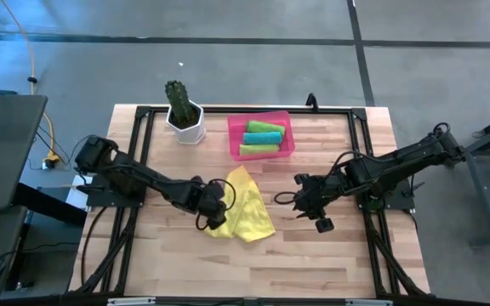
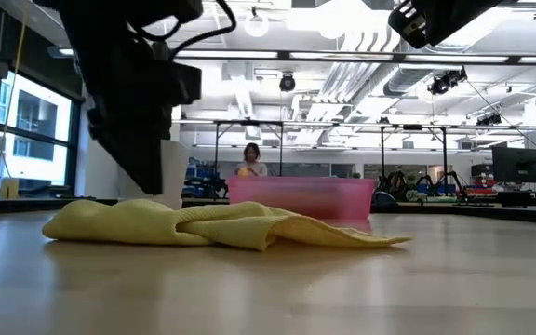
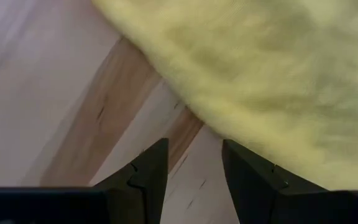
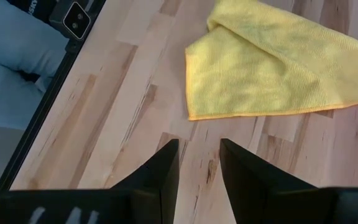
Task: Roll microfiber towels into tight, uniform cylinder then place into a basket
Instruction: Roll the yellow microfiber cloth
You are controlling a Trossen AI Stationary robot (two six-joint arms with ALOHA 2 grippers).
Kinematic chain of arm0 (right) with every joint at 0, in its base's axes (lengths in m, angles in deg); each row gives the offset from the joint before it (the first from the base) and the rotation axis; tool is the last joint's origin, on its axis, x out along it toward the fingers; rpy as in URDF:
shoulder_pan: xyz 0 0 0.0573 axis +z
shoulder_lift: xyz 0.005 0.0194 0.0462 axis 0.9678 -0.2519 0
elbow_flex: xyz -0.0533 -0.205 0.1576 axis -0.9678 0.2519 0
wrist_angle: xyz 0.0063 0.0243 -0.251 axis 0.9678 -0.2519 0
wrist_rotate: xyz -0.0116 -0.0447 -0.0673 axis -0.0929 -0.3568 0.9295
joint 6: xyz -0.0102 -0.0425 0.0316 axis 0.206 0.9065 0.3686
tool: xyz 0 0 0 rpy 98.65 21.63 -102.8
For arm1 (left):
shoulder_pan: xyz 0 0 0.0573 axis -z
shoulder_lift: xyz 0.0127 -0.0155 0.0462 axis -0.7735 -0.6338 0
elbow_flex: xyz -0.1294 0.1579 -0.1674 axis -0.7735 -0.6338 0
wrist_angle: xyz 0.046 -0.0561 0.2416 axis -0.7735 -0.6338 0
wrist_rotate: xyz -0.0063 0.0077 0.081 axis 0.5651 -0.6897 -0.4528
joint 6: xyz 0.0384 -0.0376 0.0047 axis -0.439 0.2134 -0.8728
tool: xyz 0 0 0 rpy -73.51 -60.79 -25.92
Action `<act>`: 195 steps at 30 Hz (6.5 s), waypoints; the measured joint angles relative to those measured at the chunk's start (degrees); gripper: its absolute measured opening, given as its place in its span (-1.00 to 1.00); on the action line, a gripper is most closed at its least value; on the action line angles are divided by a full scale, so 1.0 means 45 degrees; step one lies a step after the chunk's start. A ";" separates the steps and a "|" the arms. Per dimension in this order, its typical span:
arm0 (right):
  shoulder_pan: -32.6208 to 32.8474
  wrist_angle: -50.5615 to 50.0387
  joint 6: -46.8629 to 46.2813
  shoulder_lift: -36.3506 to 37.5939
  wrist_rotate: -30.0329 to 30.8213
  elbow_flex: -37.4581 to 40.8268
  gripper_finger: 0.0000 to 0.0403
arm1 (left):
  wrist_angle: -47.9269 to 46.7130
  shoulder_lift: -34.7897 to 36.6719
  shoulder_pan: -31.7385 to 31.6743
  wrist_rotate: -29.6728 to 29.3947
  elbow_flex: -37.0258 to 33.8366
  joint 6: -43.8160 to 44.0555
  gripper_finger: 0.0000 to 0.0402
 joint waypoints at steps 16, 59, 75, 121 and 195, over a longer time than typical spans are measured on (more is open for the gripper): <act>-0.0003 0.0068 0.0000 0.0000 0.0003 0.0000 -0.46 | 0.5087 -0.1850 0.0109 0.0544 -0.0668 -0.0485 -0.30; 0.0036 0.1077 -0.1368 -0.0029 0.0548 0.0000 -0.46 | 1.0752 -0.2071 0.1154 0.2063 -0.0127 -0.2666 -0.30; 0.0006 0.4408 -0.6191 -0.0039 0.0554 0.0000 -0.46 | 1.0759 -0.2071 0.1083 0.2006 -0.0127 -0.2428 -0.30; -0.0164 0.0662 -0.9111 -0.6785 -0.1095 0.0000 -0.11 | 1.0745 -0.2066 0.1812 0.2113 -0.0127 -0.2910 -0.30; 0.3410 -0.5763 -0.4939 -0.5037 0.4439 -0.1995 -1.00 | 1.1000 -0.2066 0.1234 -0.2527 -0.0127 -0.7294 -0.30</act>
